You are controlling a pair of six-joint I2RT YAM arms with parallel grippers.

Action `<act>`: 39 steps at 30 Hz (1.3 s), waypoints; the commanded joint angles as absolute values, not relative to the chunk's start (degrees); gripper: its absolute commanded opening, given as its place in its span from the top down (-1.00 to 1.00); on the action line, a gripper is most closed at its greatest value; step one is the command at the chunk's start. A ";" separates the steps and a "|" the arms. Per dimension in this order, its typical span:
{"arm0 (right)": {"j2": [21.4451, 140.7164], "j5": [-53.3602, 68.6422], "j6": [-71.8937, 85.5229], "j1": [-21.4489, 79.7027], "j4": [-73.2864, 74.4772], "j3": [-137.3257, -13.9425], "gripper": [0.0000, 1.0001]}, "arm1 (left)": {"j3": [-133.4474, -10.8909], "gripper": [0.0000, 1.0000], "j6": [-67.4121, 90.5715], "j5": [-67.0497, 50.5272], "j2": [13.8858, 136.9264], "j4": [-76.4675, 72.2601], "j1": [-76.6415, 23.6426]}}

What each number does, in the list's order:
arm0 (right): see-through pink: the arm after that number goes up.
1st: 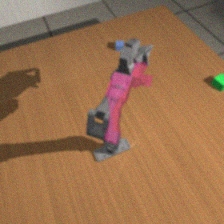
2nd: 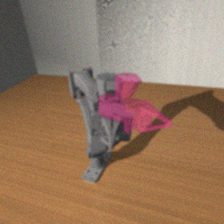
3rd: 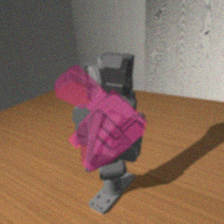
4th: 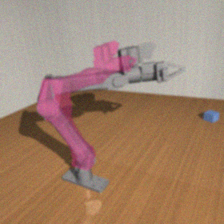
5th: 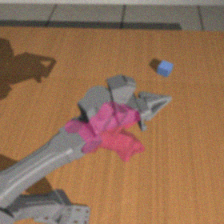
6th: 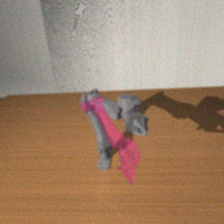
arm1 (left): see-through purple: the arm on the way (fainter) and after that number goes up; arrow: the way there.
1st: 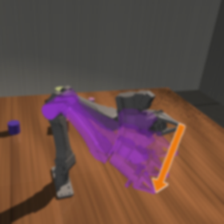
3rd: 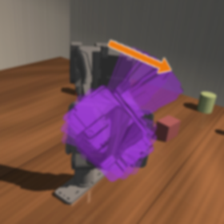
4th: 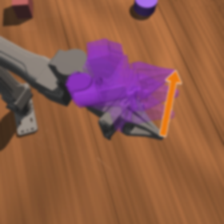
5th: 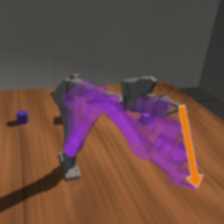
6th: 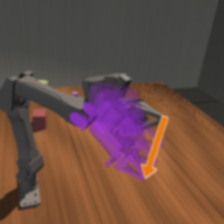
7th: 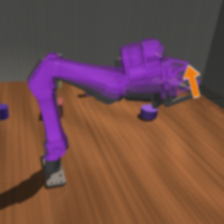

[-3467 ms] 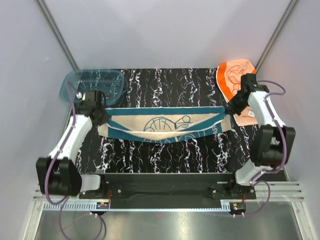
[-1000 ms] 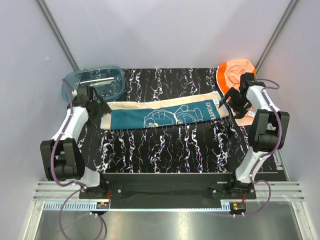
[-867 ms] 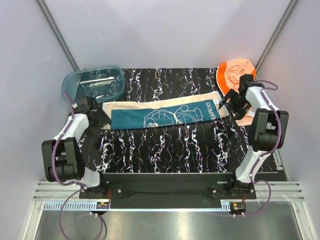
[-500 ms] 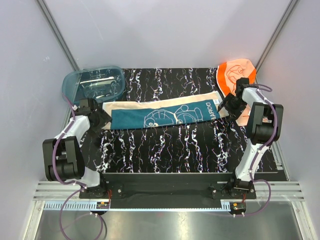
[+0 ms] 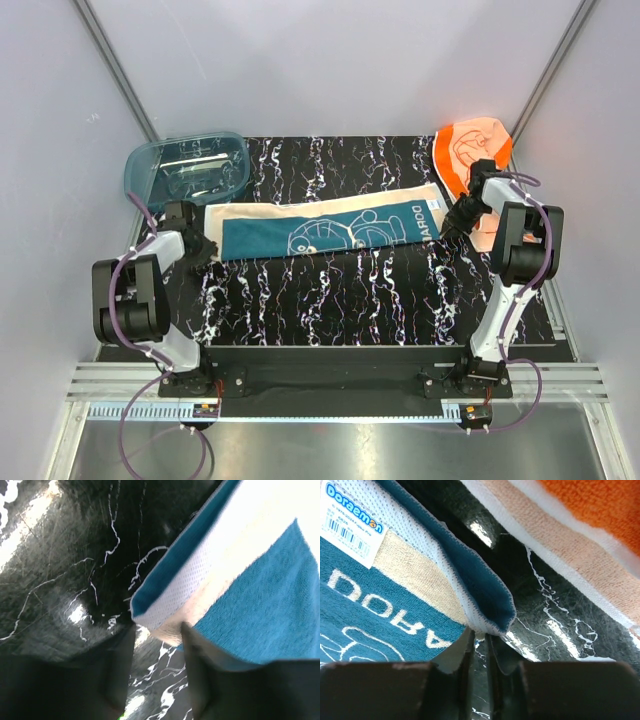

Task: Roll the towels
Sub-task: Fold the towel

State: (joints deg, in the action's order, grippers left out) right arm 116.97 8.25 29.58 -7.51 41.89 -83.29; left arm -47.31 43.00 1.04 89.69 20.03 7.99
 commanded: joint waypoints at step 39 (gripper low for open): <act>75.77 -1.40 33.83 -7.38 49.74 -58.45 -0.99 | -52.37 -0.65 34.89 11.50 58.72 31.91 -1.19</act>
State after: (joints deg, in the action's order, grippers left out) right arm 78.46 3.46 34.37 -7.16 45.65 -56.03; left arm -47.94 37.26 5.39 61.91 31.70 7.75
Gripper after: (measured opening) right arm 0.993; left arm 0.818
